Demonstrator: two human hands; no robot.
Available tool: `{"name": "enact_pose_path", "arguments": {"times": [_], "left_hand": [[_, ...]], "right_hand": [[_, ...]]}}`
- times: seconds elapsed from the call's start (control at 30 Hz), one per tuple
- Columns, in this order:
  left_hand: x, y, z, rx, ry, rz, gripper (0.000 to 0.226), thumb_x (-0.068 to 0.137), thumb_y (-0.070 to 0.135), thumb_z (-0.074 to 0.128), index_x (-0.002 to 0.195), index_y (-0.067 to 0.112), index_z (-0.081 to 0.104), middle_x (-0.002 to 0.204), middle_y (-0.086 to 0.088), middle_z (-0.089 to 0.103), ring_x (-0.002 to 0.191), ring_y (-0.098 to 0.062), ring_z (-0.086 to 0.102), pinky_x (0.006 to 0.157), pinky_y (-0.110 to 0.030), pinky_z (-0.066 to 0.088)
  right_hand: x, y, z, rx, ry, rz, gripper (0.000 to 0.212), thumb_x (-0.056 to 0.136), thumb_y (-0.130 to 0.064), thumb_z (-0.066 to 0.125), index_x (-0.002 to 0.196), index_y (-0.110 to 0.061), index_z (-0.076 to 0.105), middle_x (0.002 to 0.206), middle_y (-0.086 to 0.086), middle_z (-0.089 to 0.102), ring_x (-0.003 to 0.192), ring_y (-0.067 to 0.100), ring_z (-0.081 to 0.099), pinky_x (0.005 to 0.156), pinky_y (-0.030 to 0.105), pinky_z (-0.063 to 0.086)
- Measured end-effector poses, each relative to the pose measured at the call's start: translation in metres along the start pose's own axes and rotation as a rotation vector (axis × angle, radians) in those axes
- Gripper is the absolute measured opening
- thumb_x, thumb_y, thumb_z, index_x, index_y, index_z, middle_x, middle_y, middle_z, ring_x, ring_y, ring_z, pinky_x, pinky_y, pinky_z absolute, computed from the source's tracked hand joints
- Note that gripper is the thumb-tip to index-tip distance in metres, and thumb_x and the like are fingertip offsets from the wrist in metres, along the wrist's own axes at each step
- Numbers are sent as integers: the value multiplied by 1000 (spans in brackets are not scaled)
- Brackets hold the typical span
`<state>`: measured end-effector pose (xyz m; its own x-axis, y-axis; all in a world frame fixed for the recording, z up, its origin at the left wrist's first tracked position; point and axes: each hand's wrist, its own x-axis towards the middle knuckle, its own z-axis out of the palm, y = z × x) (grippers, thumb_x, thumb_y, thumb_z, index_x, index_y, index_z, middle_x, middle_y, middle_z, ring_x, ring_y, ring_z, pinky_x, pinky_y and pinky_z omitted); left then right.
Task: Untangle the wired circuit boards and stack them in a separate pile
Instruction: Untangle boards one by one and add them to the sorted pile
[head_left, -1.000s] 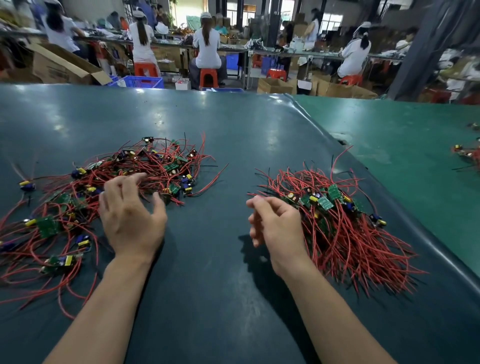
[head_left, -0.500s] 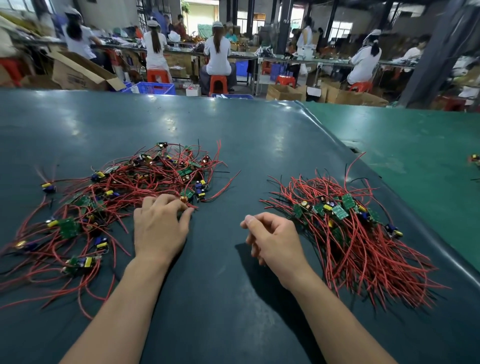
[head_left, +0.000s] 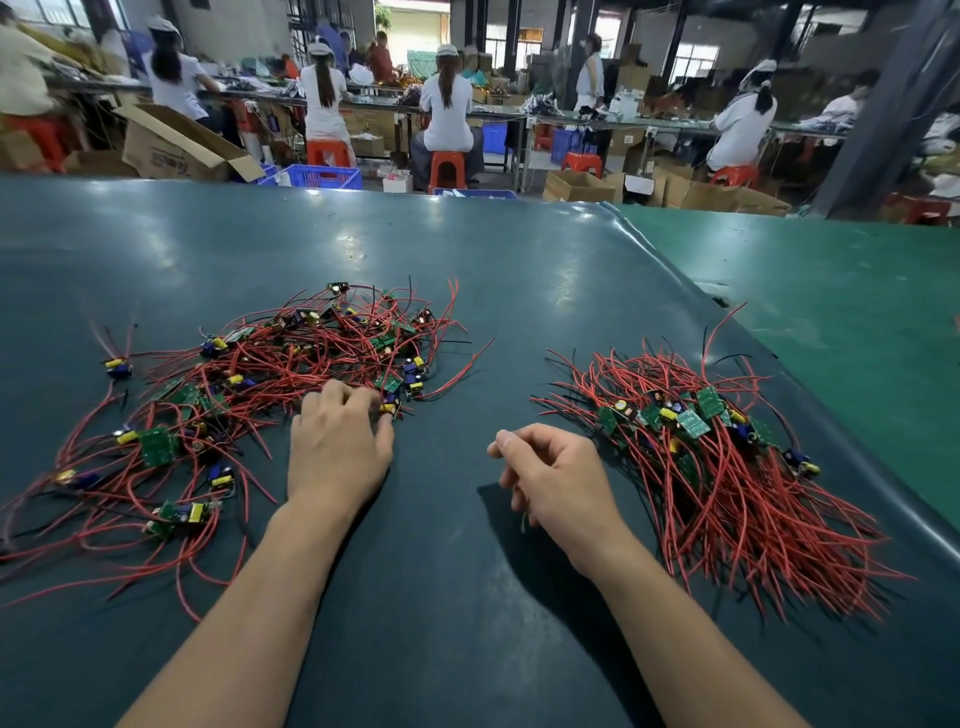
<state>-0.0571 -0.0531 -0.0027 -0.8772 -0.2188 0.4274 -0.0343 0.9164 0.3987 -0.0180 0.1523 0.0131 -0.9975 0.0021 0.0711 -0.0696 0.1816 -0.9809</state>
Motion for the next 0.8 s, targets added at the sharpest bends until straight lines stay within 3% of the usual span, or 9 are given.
{"name": "enact_pose_path", "arguments": {"times": [0.17,0.37,0.43,0.5,0.57,0.67,0.73,0.8], "left_hand": [[-3,-2,-2,-47,19,46,11,87,23,68,91,13,73,112,-6,63,109,-31,48,90,-42,39],[-20,9,-16,-351,356,299,9,84,10,73,92,8,71,105,-6,65,97,-26,54,86,-41,45],[-27,19,-20,-423,343,459,9,86,9,69,94,6,68,100,-6,67,91,-24,58,82,-40,48],[-34,29,-20,-430,280,595,9,86,7,67,94,2,68,95,-9,66,85,-28,60,77,-41,50],[-39,37,-19,-389,219,676,11,85,3,67,95,-1,69,93,-13,65,82,-31,59,75,-42,50],[-43,39,-18,-363,194,667,14,85,2,68,99,0,71,94,-13,62,82,-30,56,74,-41,49],[-43,39,-18,-395,259,624,15,85,6,70,100,3,71,104,-15,59,89,-27,55,80,-35,48],[-45,41,-17,-479,349,570,12,85,10,71,92,1,67,102,-14,57,89,-23,54,82,-29,46]], "right_hand": [[1,1,-1,-8,6,-2,23,94,-24,62,75,-15,70,55,-2,60,44,14,50,37,22,36],[3,3,1,32,9,-24,16,94,-21,63,81,-17,70,58,-3,61,42,12,49,37,21,37],[0,-2,5,158,-71,-46,4,92,-19,67,95,-21,69,70,6,63,41,10,51,36,21,39],[-3,-5,9,217,-146,-105,23,86,-22,72,108,-23,66,80,7,64,46,10,58,38,22,43],[-4,-7,8,193,-138,-183,28,81,-23,73,109,-22,67,82,-3,68,58,11,64,46,25,49],[-5,-9,5,214,-113,-162,16,85,-15,72,100,-11,68,82,1,70,62,16,66,46,33,50],[-4,-10,5,302,-126,-100,12,89,-11,67,100,-6,66,82,5,72,59,16,67,42,28,50],[-2,-11,3,413,-108,-34,10,92,-6,63,101,-7,62,81,6,73,54,17,66,38,23,46]]}}
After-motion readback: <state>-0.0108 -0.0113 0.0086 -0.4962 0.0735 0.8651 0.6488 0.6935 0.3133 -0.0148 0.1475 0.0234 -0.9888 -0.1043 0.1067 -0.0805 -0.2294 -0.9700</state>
